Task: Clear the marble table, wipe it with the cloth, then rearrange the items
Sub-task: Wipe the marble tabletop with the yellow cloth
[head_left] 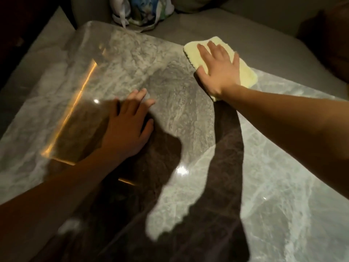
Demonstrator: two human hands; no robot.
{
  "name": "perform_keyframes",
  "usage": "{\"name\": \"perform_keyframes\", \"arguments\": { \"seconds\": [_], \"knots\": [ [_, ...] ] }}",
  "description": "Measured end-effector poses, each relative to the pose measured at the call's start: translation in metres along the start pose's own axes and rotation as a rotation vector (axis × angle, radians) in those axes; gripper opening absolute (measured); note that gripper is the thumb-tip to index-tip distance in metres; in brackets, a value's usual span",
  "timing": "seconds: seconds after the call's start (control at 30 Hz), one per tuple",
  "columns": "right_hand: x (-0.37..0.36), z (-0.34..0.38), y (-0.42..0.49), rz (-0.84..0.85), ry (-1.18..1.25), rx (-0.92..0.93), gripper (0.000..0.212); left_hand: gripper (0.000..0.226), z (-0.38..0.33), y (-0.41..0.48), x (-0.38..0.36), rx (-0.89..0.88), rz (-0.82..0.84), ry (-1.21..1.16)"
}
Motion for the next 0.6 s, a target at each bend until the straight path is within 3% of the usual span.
{"name": "perform_keyframes", "arguments": {
  "seconds": [0.13,0.3,0.6],
  "knots": [
    [-0.004,0.018,-0.03,0.034,-0.009,0.042,0.06,0.059,-0.002,0.001,-0.003,0.039,-0.023,-0.06],
    [-0.017,0.068,-0.109,0.083,-0.019,0.23,0.066,0.066,-0.003,-0.003,0.006,0.094,-0.174,-0.298],
    [-0.05,0.156,-0.285,0.185,0.017,0.64,0.067,0.058,0.0,-0.056,0.014,0.113,-0.144,-0.526]
  ]
}}
Point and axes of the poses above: each hand's wrist, its own y-axis towards the middle knuckle, its own x-axis out of the back of the hand, z = x × y, the point moved 1 cm from there along y, towards the middle knuckle, and after that the axes turned 1 degree about y, right-handed, at the moved point
